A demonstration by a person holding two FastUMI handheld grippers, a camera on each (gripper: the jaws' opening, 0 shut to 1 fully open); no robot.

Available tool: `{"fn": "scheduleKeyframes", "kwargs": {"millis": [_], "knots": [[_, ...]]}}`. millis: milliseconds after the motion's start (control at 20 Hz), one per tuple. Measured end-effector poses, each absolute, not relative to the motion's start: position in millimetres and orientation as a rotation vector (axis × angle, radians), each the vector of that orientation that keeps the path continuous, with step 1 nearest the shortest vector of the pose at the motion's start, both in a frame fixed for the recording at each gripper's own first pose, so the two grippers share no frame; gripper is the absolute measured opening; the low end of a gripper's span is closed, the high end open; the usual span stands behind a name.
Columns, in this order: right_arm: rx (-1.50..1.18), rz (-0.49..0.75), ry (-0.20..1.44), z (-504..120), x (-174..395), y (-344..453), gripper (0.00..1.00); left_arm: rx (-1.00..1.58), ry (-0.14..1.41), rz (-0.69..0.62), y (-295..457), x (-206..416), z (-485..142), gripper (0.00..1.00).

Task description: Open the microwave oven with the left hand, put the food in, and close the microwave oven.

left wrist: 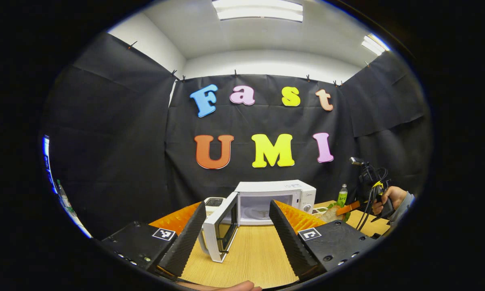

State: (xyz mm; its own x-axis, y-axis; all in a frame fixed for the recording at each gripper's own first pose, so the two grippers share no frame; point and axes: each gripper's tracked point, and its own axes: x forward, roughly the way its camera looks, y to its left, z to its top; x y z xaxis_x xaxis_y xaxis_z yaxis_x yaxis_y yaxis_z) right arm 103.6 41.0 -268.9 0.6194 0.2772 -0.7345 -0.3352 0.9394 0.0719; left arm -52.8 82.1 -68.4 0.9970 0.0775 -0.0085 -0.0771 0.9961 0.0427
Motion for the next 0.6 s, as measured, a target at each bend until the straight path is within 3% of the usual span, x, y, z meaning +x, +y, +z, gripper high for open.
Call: {"fn": "scheduleKeyframes", "kwargs": {"millis": [250, 300, 400, 450, 500, 600], "knots": [[-0.267, 0.412, 0.67, -232.5, 82.9, 93.6, 0.33, 0.041, 0.03, 0.1, 99.2, -64.6, -75.6, 0.94], [-0.293, 0.426, 0.643, -228.7, 79.7, 104.6, 0.33, 0.041, 0.032, 0.104, 103.3, -66.9, -76.8, 0.84], [-0.342, 0.448, 0.595, -225.6, 76.1, 129.4, 0.34, 0.039, 0.033, 0.11, 110.5, -69.4, -78.7, 0.84], [-0.359, 0.458, 0.582, -227.0, 74.8, 141.9, 0.34, 0.038, 0.035, 0.114, 113.9, -70.5, -80.0, 0.95], [-0.371, 0.469, 0.574, -232.1, 73.6, 154.4, 0.26, 0.039, 0.037, 0.117, 117.8, -73.6, -80.5, 0.84], [-0.383, 0.483, 0.563, -242.3, 74.6, 179.6, 0.26, 0.036, 0.04, 0.122, 123.9, -74.9, -83.2, 0.84]]}}
